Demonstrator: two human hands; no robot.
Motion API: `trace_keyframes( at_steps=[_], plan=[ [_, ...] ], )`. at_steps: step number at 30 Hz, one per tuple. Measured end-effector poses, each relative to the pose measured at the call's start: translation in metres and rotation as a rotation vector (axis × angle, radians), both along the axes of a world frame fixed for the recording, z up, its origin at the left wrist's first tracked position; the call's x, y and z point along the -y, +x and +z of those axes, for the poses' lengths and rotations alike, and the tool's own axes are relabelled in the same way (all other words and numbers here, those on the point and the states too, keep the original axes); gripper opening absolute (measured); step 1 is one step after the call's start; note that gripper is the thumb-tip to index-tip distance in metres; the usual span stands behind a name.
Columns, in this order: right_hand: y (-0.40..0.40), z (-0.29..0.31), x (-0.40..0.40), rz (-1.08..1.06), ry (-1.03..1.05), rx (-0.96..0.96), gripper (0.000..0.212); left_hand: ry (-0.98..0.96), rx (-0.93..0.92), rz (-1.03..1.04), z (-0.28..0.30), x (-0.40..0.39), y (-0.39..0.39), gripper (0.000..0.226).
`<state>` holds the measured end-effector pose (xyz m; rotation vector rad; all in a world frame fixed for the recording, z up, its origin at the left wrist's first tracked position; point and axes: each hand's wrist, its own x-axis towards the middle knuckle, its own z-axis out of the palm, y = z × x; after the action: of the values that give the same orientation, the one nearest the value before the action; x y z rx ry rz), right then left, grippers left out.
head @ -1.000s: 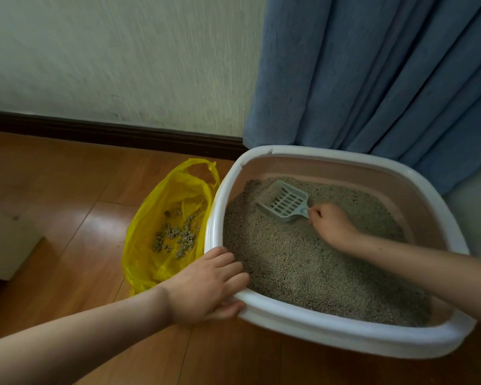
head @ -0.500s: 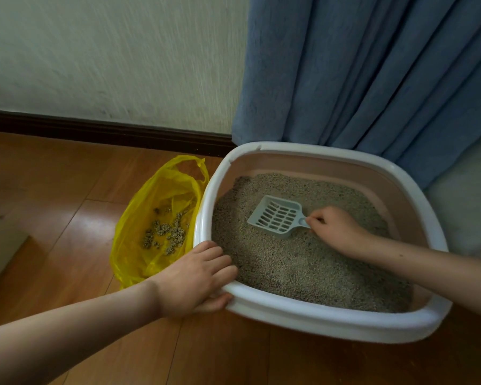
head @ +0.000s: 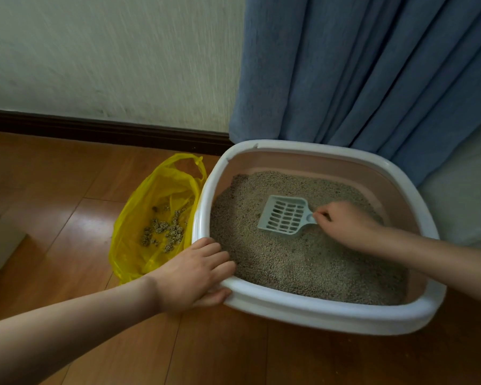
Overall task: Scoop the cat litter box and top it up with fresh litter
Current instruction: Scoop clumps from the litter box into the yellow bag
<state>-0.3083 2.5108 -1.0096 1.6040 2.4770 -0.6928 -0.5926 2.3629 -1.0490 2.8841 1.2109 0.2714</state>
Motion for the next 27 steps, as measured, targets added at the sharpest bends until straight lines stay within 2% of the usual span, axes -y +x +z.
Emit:
trace_keyframes(
  at_steps=[2, 8, 10, 15, 21, 27],
  plan=[
    [0.003, 0.016, -0.010, 0.110, 0.062, 0.149, 0.029, -0.001, 0.000, 0.000, 0.000, 0.000, 0.000, 0.023],
    [0.011, 0.047, -0.048, 0.116, -0.005, 0.401, 0.036, 0.004, 0.008, -0.002, -0.001, -0.001, 0.000, 0.023],
    [0.008, 0.047, -0.048, 0.119, 0.022, 0.403, 0.036, 0.004, 0.007, 0.000, -0.002, -0.001, 0.000, 0.023],
    [-0.005, 0.039, -0.053, 0.094, 0.035, 0.214, 0.034, 0.008, 0.006, 0.003, -0.001, -0.001, 0.001, 0.026],
    [-0.013, 0.026, -0.070, 0.050, 0.066, 0.208, 0.037, 0.009, -0.001, 0.010, -0.001, 0.000, 0.001, 0.025],
    [-0.017, 0.025, -0.075, 0.180, 0.390, 0.341, 0.038, 0.019, 0.011, 0.004, -0.001, -0.001, 0.001, 0.025]
  ],
)
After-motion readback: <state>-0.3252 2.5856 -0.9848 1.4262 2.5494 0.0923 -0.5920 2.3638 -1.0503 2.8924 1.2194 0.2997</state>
